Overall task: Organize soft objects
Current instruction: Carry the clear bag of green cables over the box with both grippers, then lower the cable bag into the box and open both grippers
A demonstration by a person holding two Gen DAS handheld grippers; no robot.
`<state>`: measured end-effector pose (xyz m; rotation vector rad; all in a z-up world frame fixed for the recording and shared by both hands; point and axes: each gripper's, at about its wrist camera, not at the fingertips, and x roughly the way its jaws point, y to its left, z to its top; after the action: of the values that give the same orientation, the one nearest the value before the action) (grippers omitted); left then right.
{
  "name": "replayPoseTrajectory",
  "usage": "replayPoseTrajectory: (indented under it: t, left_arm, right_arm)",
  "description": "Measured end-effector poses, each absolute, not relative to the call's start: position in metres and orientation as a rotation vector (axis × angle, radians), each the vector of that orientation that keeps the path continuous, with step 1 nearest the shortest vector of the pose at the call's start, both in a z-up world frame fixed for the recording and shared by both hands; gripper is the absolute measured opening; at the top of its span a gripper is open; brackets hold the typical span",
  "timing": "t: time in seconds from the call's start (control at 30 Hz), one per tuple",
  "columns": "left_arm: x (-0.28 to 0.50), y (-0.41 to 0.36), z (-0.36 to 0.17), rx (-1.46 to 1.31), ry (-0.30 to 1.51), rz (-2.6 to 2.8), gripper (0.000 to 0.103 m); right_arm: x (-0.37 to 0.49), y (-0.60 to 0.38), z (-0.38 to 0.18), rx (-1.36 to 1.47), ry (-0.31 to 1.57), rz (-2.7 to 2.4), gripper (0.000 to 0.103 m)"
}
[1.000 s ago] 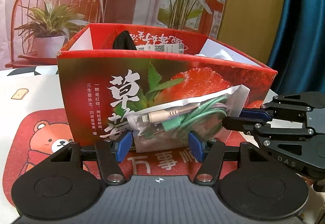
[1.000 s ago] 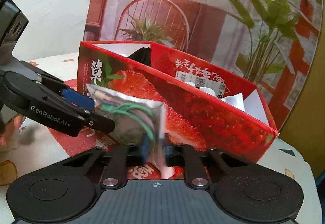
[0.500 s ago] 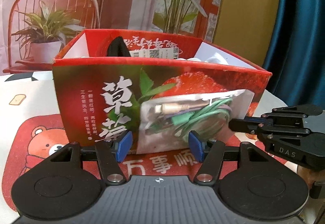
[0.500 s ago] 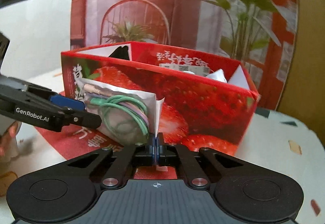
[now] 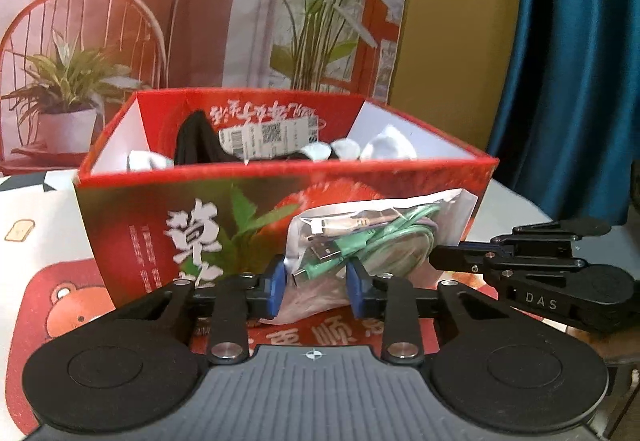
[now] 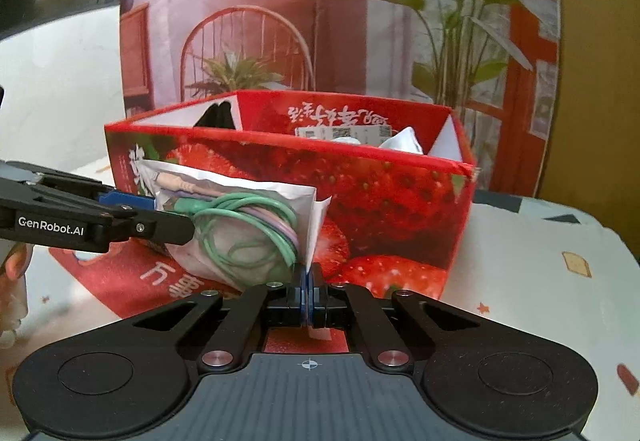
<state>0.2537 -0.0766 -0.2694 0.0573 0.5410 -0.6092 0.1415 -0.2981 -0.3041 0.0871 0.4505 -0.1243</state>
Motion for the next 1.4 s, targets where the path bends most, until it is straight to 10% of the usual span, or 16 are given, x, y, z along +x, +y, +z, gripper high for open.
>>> replayPoseTrajectory:
  t: [0.5, 1.4]
  left_arm:
    - [0.255, -0.057, -0.173, -0.023, 0.362, -0.585, 0.032]
    - [0.397, -0.110, -0.242, 0.078, 0.901, -0.477, 0.040]
  right_arm:
    - [0.135, -0.299, -0.202, 0.091, 0.229, -0.059, 0.001]
    - [0.274, -0.355, -0.254, 0.377, 0.730, -0.162, 0.003]
